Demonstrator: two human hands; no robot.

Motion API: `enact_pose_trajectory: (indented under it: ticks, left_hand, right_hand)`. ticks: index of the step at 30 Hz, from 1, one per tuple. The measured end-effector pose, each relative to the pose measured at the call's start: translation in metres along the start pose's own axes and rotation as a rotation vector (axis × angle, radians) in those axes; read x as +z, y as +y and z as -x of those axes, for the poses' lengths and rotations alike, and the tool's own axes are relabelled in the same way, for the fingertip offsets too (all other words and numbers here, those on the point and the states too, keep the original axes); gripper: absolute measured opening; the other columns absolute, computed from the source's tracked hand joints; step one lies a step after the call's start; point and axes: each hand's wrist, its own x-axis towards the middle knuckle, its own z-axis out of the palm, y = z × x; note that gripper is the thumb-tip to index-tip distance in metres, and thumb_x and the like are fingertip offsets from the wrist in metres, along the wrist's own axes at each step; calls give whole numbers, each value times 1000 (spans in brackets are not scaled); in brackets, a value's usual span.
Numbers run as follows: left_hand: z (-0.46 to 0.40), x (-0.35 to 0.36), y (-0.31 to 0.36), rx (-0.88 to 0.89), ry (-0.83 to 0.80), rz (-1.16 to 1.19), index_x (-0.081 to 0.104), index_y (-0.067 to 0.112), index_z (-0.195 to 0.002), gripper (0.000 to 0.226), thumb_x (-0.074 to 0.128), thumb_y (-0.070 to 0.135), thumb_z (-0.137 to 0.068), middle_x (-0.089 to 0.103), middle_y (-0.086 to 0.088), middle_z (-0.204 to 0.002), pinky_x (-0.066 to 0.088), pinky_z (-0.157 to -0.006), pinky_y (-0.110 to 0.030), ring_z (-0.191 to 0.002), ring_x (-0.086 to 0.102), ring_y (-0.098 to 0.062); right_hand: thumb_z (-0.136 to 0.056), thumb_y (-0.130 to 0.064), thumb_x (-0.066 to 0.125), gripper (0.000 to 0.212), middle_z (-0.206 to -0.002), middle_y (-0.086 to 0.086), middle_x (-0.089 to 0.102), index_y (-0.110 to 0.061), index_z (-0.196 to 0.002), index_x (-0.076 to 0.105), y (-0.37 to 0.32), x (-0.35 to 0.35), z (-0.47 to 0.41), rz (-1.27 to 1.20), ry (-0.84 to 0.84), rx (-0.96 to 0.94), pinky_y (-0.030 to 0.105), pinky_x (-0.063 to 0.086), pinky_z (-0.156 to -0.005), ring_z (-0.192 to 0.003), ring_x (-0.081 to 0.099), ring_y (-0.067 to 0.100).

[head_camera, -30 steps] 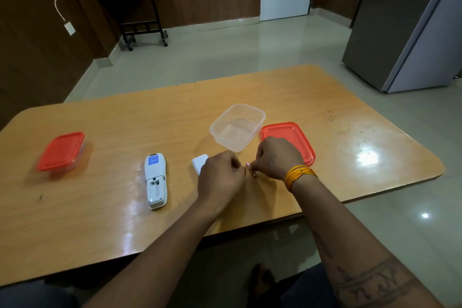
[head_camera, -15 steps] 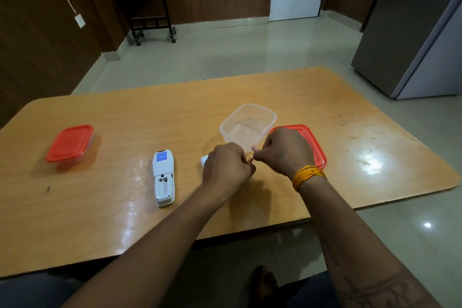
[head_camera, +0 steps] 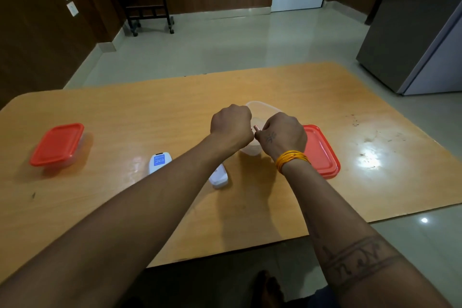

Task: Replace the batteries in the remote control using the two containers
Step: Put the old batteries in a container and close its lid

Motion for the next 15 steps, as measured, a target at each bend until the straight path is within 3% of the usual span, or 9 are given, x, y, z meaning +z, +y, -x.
enact_pose_trajectory:
  ticks: [2, 8, 11, 15]
  left_hand:
    - [-6, 2, 3, 37, -52, -75, 46, 16, -69, 33, 70, 24, -92, 46, -3, -74, 41, -67, -34, -80, 56, -32]
    - [-14, 1, 3, 112, -108, -156, 55, 16, -86, 14, 68, 16, -92, 50, -6, -87, 42, -71, -34, -83, 51, -31]
    - [-11, -1, 2, 104, -91, -114, 55, 14, -86, 17, 70, 21, -91, 46, -4, -79, 43, -70, -35, -82, 52, -31]
    - [-2, -10, -2, 55, 6, 6, 63, 12, -90, 9, 68, 19, -90, 61, -7, -89, 41, -65, -34, -84, 63, -33]
  right_hand:
    - [-84, -44, 79, 33, -86, 14, 75, -11, -79, 74, 0, 4, -2, 25, -17, 11, 31, 52, -63, -81, 71, 37]
    - [-84, -35, 79, 29, -97, 15, 75, -17, -75, 58, 4, 6, -6, 96, -13, -3, 31, 42, -65, -91, 72, 39]
    - [-84, -38, 78, 29, -94, 15, 74, -12, -78, 66, 6, 7, -6, 93, -15, -21, 31, 45, -64, -88, 71, 38]
    - [-84, -44, 74, 30, -82, 11, 74, -14, -81, 76, 5, 0, -2, 22, 41, -46, 34, 59, -66, -79, 71, 37]
